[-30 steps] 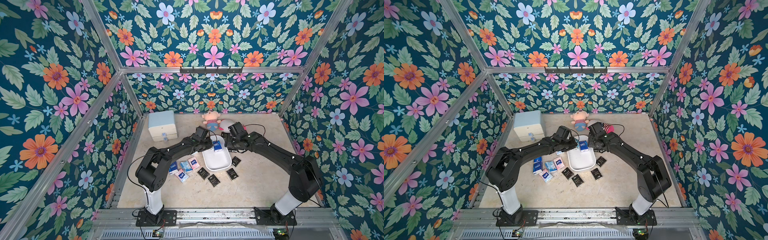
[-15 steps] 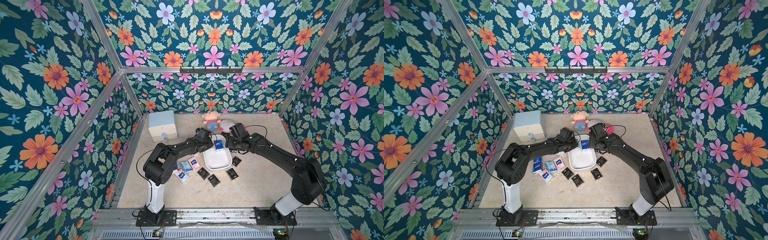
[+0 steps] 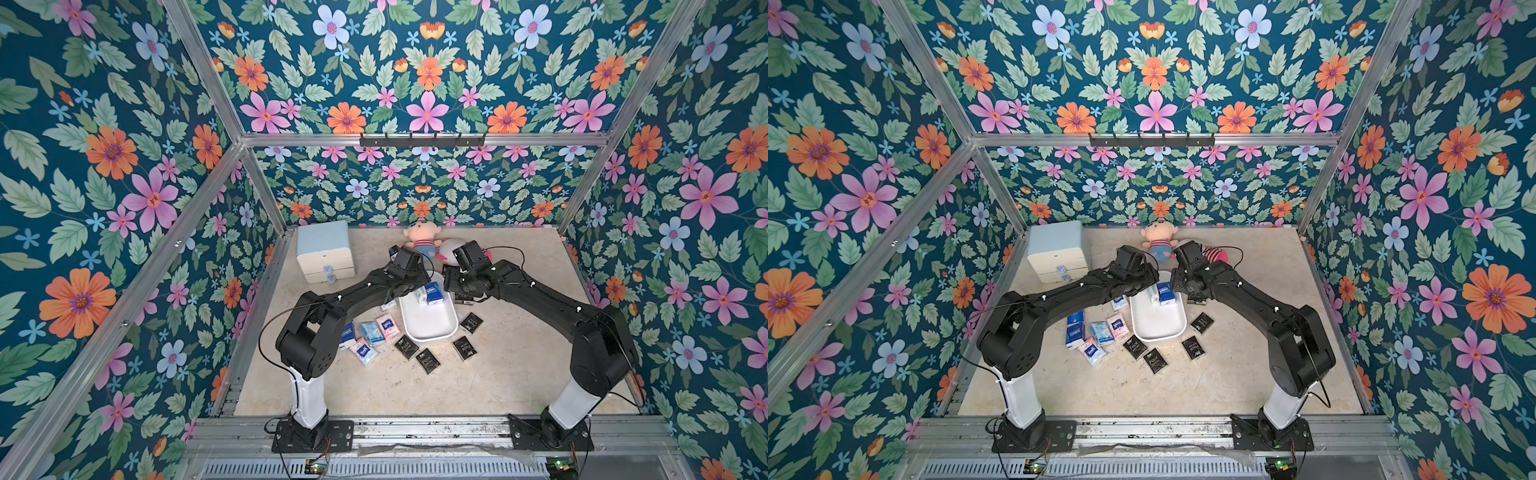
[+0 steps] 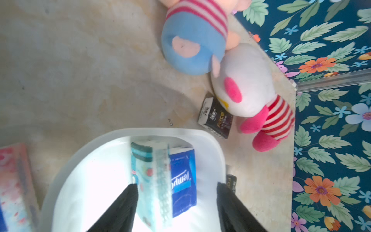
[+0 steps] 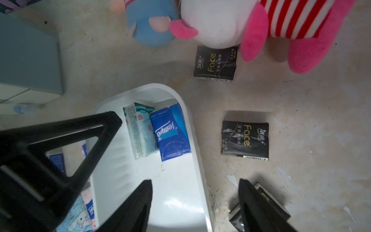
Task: Put the pocket tissues into the storage box
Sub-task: Place the pocket tissues in the storage box, then adjust the pocket tissues in the storage box.
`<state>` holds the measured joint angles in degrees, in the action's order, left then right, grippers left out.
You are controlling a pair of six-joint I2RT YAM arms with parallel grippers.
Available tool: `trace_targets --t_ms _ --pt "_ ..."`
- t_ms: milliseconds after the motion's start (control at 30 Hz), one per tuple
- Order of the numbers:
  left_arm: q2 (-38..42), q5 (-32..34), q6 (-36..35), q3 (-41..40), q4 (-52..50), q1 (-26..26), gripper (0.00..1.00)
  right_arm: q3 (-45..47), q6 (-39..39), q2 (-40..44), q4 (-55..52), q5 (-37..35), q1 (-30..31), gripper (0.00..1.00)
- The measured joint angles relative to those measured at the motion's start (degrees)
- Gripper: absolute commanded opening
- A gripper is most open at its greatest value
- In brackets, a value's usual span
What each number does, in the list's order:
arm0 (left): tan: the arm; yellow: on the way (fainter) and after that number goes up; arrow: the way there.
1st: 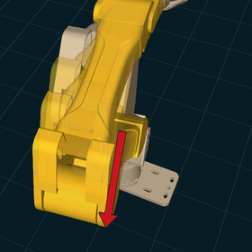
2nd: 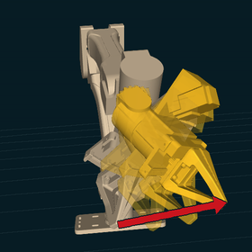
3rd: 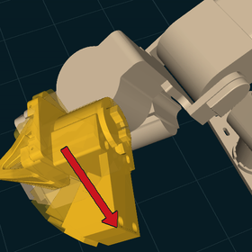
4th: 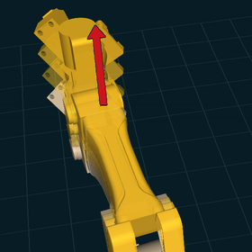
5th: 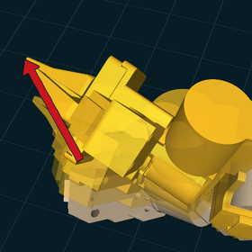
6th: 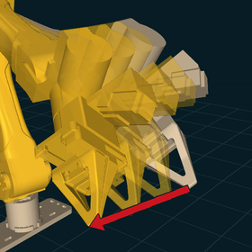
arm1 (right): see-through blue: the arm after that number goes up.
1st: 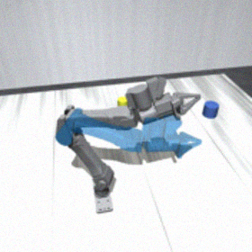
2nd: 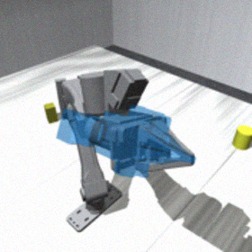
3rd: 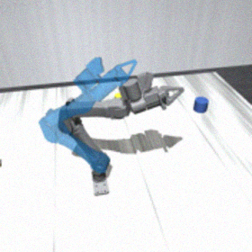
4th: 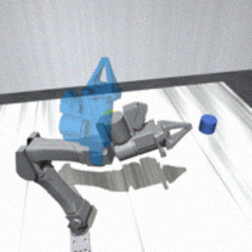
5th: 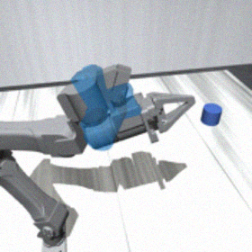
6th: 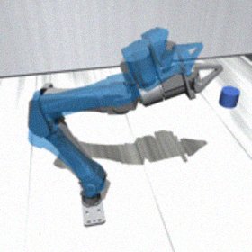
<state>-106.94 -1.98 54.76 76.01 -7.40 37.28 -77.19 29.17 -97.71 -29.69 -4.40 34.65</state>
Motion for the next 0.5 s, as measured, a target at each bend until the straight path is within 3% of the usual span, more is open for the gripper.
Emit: trace_targets --t_ms 233,500 --pt "7.4 3.8 -3.8 -0.4 -4.3 -0.7 0.76 -3.5 -0.7 -3.5 1.9 5.0 1.5 0.64" --pt "16.8 4.8 -7.4 -12.3 -7.2 -10.5 0.76 -12.3 -2.1 -13.0 3.3 10.4 3.2 0.64"
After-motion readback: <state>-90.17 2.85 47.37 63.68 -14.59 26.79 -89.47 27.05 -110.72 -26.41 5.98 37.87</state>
